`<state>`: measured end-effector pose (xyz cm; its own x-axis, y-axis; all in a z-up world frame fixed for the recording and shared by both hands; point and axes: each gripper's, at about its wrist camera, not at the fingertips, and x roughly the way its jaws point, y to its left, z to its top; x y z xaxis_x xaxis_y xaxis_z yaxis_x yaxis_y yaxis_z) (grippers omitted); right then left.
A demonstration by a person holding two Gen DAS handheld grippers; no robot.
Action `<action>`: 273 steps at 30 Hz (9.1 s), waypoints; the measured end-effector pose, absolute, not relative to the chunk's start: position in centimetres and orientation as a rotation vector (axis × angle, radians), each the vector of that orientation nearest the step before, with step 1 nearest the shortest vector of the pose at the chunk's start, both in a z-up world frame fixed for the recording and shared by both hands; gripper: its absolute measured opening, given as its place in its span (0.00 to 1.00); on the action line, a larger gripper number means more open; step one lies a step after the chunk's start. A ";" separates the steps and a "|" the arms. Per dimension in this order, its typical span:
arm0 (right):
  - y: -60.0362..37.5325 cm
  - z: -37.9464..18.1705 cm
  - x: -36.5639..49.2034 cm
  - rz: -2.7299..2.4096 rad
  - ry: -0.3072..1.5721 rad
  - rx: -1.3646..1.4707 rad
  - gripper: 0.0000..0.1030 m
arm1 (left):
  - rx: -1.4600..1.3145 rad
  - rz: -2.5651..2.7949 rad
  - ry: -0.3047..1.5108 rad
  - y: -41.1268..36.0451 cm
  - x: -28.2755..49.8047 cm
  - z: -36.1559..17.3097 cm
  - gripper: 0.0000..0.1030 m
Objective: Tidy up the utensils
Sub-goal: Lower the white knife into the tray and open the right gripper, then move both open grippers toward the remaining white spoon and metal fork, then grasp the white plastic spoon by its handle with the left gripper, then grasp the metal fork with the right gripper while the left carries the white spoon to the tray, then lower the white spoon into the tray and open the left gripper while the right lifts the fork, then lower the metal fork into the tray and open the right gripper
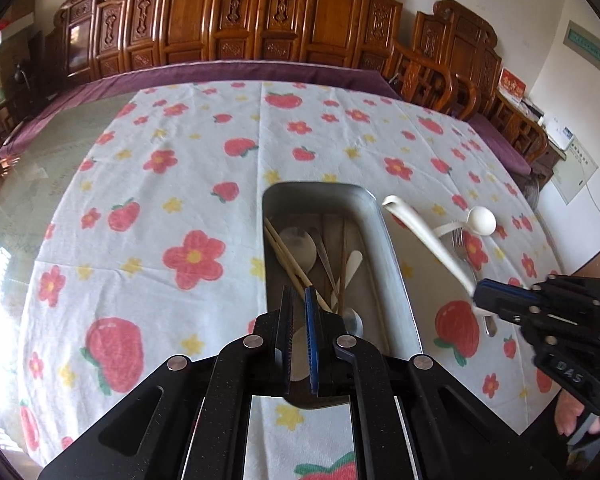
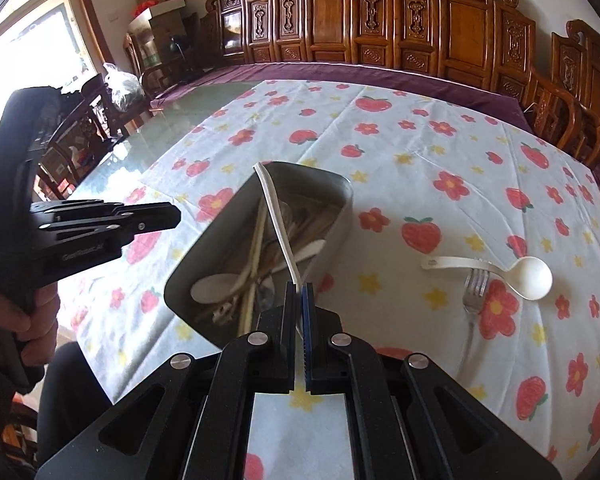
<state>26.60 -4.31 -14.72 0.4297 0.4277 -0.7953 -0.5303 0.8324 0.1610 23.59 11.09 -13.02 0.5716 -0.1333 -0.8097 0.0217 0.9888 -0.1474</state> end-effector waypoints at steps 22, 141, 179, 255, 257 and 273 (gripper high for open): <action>1.7 -19.8 30.7 0.527 1.110 0.148 0.04 | -0.156 -0.058 0.906 15.1 21.3 -11.0 0.06; -17.3 -25.0 31.5 0.228 1.082 -0.102 0.10 | 0.061 -0.238 0.948 -0.5 25.4 -11.1 0.03; -15.6 -17.9 24.9 0.392 0.965 -0.056 0.09 | -0.012 -0.039 1.085 6.3 26.3 -18.2 0.03; 4.8 -20.0 31.8 0.530 1.095 -0.111 0.09 | -0.147 -0.016 0.909 17.2 19.0 -11.2 0.13; 4.8 -20.2 31.7 0.533 1.107 -0.098 0.09 | -0.146 -0.016 0.909 17.2 19.0 -11.2 0.13; 5.0 -20.2 31.4 0.655 1.103 0.003 0.09 | -0.133 -0.019 0.915 16.3 18.9 -11.4 0.13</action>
